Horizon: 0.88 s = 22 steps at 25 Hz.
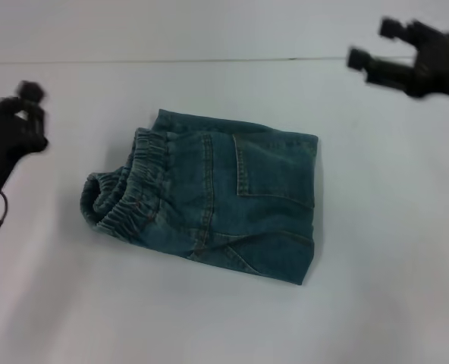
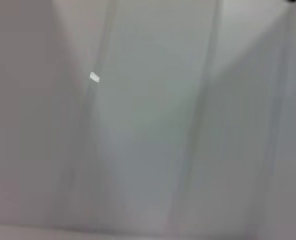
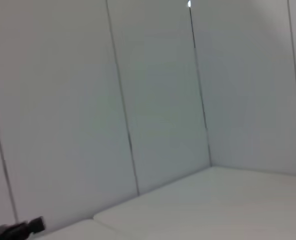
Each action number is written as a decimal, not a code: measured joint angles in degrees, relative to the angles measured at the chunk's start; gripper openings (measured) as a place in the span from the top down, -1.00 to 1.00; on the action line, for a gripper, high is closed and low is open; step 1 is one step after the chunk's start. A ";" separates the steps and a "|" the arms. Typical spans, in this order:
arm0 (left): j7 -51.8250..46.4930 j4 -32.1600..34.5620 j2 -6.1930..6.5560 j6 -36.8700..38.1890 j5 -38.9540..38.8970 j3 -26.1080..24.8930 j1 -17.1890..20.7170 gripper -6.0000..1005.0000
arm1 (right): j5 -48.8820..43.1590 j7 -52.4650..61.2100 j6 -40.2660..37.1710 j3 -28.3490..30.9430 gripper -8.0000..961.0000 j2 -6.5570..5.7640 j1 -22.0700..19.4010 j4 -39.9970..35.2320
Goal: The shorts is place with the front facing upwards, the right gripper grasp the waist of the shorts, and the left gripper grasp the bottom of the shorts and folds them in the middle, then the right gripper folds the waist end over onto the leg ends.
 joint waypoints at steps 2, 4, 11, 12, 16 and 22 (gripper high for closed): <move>-11.07 7.53 1.15 4.26 4.50 7.54 -2.30 0.92 | -2.26 -0.95 -3.88 1.76 -0.97 -0.83 -0.65 1.33; -18.08 13.74 1.60 9.72 6.48 16.48 -3.51 0.84 | -5.09 -1.26 -8.13 3.06 -0.97 -2.10 -0.90 2.35; -25.61 25.49 0.62 24.59 6.54 32.07 -4.24 0.41 | -15.33 -1.14 -18.81 3.90 -0.97 -4.06 -0.61 2.31; -26.01 25.92 0.31 24.22 6.69 33.75 -4.45 0.37 | -16.06 -1.28 -19.33 3.87 -0.97 -3.80 -0.59 2.29; -29.99 26.66 -0.36 21.28 6.74 41.91 -5.56 0.19 | -20.31 -1.33 -20.28 3.44 -0.97 -2.43 0.13 2.17; -34.99 29.14 -1.15 18.67 6.90 46.84 -6.53 -0.32 | -23.80 -1.60 -20.32 3.75 -0.97 -0.72 0.66 2.07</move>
